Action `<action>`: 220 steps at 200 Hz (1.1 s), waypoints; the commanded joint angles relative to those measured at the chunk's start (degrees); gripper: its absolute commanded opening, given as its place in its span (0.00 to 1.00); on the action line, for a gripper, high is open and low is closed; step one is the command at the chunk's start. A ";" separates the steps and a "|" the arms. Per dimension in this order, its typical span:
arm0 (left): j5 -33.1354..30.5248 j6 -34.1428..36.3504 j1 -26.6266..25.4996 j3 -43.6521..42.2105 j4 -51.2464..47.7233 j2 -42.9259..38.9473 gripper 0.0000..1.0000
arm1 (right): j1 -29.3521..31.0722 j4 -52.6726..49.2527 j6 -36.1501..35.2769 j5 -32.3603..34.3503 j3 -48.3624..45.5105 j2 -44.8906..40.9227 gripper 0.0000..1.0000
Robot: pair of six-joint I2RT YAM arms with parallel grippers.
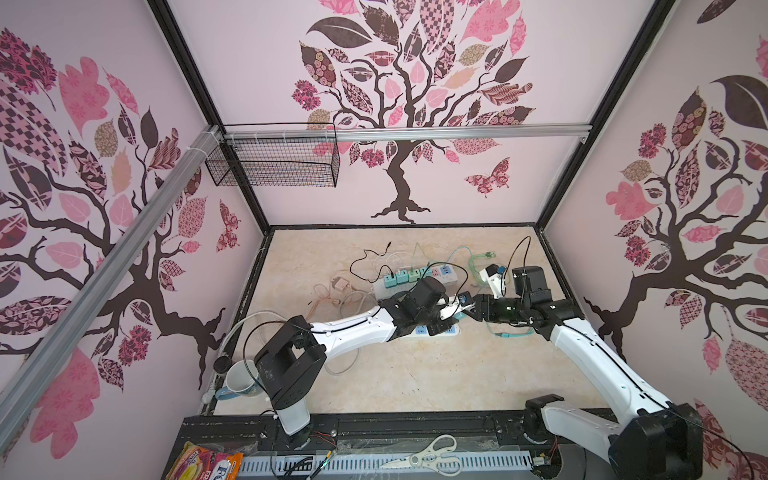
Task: Insert the plug
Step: 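Grasp the teal charger with the right gripper from the left gripper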
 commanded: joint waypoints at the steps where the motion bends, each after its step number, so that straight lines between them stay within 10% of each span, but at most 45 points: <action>1: -0.50 1.35 -0.94 -2.43 3.03 -2.81 0.00 | 0.53 3.52 1.85 -3.89 -0.05 0.52 0.49; 68: -0.59 0.48 -0.93 -2.02 1.94 -4.11 0.00 | 0.87 1.83 0.63 -6.61 -0.85 3.61 0.49; 154: -2.43 0.76 -0.85 -1.01 -1.53 -7.04 0.00 | 0.97 -4.33 -0.78 6.71 1.07 6.03 0.31; 192: -3.80 1.12 -1.24 1.07 -4.48 -6.32 0.00 | 1.81 1.78 1.56 -8.46 -1.09 5.82 0.40; 220: -4.28 1.31 -1.38 2.75 -5.85 -5.36 0.00 | 3.52 2.63 2.60 -6.02 -1.16 6.91 0.35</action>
